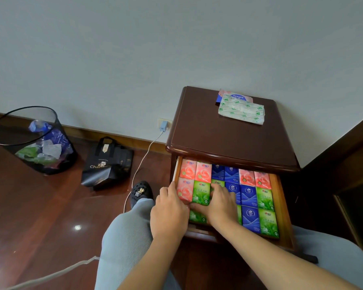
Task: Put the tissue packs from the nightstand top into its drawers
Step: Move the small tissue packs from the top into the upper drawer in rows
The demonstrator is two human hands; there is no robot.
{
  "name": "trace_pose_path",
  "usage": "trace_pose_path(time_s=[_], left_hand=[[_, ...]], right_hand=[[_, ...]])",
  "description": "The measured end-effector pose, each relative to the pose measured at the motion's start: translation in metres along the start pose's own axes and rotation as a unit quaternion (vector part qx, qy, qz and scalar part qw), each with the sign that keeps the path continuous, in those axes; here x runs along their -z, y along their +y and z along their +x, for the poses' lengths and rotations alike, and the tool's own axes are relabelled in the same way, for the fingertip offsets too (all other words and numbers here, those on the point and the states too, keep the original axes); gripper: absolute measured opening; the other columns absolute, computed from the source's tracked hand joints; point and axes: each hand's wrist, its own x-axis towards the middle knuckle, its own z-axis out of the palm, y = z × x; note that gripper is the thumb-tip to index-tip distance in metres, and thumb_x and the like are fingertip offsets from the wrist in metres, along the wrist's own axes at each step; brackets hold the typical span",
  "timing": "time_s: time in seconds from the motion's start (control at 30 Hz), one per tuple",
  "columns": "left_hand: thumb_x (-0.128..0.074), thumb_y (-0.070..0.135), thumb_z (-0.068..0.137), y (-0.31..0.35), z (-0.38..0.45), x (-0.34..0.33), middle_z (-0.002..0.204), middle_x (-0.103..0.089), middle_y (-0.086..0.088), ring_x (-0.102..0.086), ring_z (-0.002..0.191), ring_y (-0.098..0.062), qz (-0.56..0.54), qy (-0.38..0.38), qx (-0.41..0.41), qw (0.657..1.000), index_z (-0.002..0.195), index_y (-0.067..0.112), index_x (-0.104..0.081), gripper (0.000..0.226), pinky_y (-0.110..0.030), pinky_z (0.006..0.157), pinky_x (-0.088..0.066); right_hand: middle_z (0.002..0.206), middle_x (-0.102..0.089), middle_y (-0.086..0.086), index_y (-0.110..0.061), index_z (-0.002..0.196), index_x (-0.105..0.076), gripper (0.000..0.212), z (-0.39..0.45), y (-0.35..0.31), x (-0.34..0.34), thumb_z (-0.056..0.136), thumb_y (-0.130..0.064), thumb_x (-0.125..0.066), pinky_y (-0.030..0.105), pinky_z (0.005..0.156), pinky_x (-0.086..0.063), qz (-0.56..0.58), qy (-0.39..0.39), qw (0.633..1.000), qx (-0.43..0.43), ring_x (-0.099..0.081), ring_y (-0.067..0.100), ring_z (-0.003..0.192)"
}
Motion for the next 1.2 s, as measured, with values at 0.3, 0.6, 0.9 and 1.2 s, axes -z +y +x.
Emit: trace_pose_path(time_s=[0.3, 0.6, 0.9, 1.2], left_hand=[[-0.036, 0.029, 0.105, -0.001, 0.001, -0.005, 0.128, -0.053, 0.002, -0.061, 0.109, -0.018, 0.008, 0.003, -0.001, 1.000, 0.154, 0.023, -0.031, 0.049, -0.032, 0.077, -0.056], [-0.031, 0.036, 0.108, 0.010, 0.014, -0.016, 0.138, -0.050, -0.002, -0.055, 0.125, -0.020, 0.031, -0.022, 0.038, 0.999, 0.153, 0.018, -0.027, 0.049, -0.036, 0.098, -0.051], [-0.032, 0.041, 0.109, 0.012, 0.018, -0.020, 0.141, -0.049, -0.001, -0.054, 0.125, -0.018, 0.034, -0.041, 0.052, 0.997, 0.153, 0.018, -0.026, 0.050, -0.034, 0.099, -0.051], [-0.060, 0.022, 0.094, 0.027, 0.028, -0.012, 0.138, -0.050, -0.007, -0.052, 0.124, -0.028, 0.003, 0.075, -0.017, 0.997, 0.147, 0.013, -0.046, 0.055, -0.044, 0.102, -0.045]], right_hand=[[0.107, -0.068, -0.013, -0.036, 0.107, -0.063, 0.071, 0.025, -0.006, -0.001, 0.057, -0.086, -0.077, 0.038, 0.087, -0.045, 0.036, 0.063, 0.997, -0.023, -0.052, 0.020, 0.111], [0.105, -0.070, -0.012, -0.034, 0.101, -0.064, 0.060, 0.057, -0.012, -0.007, 0.064, -0.079, -0.080, 0.040, 0.089, -0.043, 0.062, 0.110, 0.992, -0.026, -0.056, 0.024, 0.110], [0.112, -0.072, -0.008, -0.031, 0.104, -0.069, 0.066, 0.073, -0.019, -0.009, 0.065, -0.084, -0.074, 0.046, 0.098, -0.042, 0.064, 0.097, 0.991, -0.065, -0.055, 0.029, 0.119], [0.078, -0.062, -0.015, -0.032, 0.082, -0.060, 0.040, 0.028, -0.002, 0.028, 0.094, -0.069, -0.053, 0.045, 0.092, -0.043, 0.112, 0.120, 0.986, 0.027, -0.054, 0.016, 0.091]])
